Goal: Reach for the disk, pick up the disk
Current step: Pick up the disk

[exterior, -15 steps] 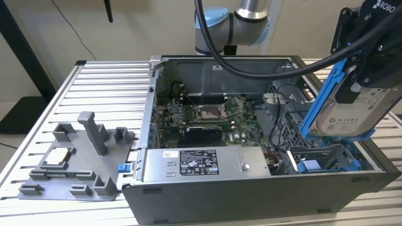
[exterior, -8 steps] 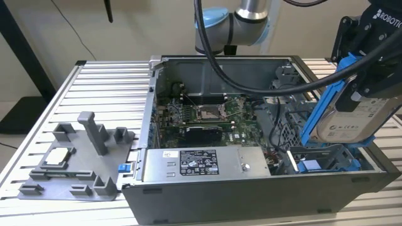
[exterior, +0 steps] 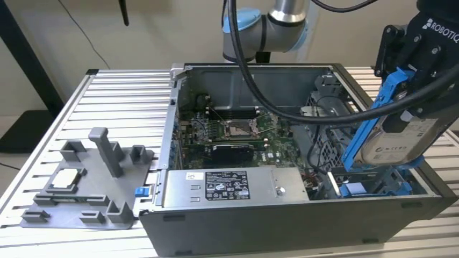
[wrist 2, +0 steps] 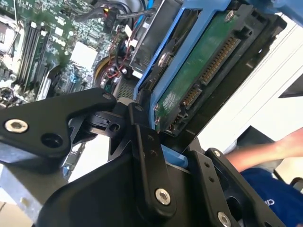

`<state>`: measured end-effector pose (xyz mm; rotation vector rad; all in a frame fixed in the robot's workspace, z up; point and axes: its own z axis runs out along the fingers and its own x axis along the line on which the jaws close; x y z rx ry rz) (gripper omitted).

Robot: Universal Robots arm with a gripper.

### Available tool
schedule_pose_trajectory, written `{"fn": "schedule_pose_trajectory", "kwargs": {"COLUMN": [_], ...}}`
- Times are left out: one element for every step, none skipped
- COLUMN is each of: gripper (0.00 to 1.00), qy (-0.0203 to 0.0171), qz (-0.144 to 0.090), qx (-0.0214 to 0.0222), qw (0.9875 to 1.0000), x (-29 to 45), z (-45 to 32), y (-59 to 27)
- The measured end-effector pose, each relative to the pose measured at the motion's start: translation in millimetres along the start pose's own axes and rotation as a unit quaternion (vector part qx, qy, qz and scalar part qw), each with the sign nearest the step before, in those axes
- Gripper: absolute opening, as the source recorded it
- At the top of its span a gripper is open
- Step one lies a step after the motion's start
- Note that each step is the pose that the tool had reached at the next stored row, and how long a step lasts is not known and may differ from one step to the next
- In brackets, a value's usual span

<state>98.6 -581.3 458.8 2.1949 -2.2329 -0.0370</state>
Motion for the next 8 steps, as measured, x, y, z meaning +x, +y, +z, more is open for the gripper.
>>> {"fn": "schedule_pose_trajectory", "kwargs": {"gripper": [0.00,0.00,0.00,0.00,0.00,0.00,0.00,0.00], "qy": [0.0001,0.0003,0.0004,0.0004,0.0003,0.0004,0.0003,0.0004], "qz": [-0.006,-0.011,-0.013,-0.014,-0.014,-0.014,-0.014,-0.014], "qx": [-0.0001,-0.0001,-0.0001,-0.0001,-0.0001,-0.0001,-0.0001,-0.0001], "qw": [1.0000,0.9999,0.9999,0.9999,0.9999,0.9999,0.9999,0.9999], "x": [0.1,0.1,0.1,0.1,0.1,0.1,0.1,0.1], "z": [0.4,0.7,0.7,0.7,0.8,0.8,0.8,0.8], "y": [0.0,0.0,0.0,0.0,0.0,0.0,0.0,0.0]}}
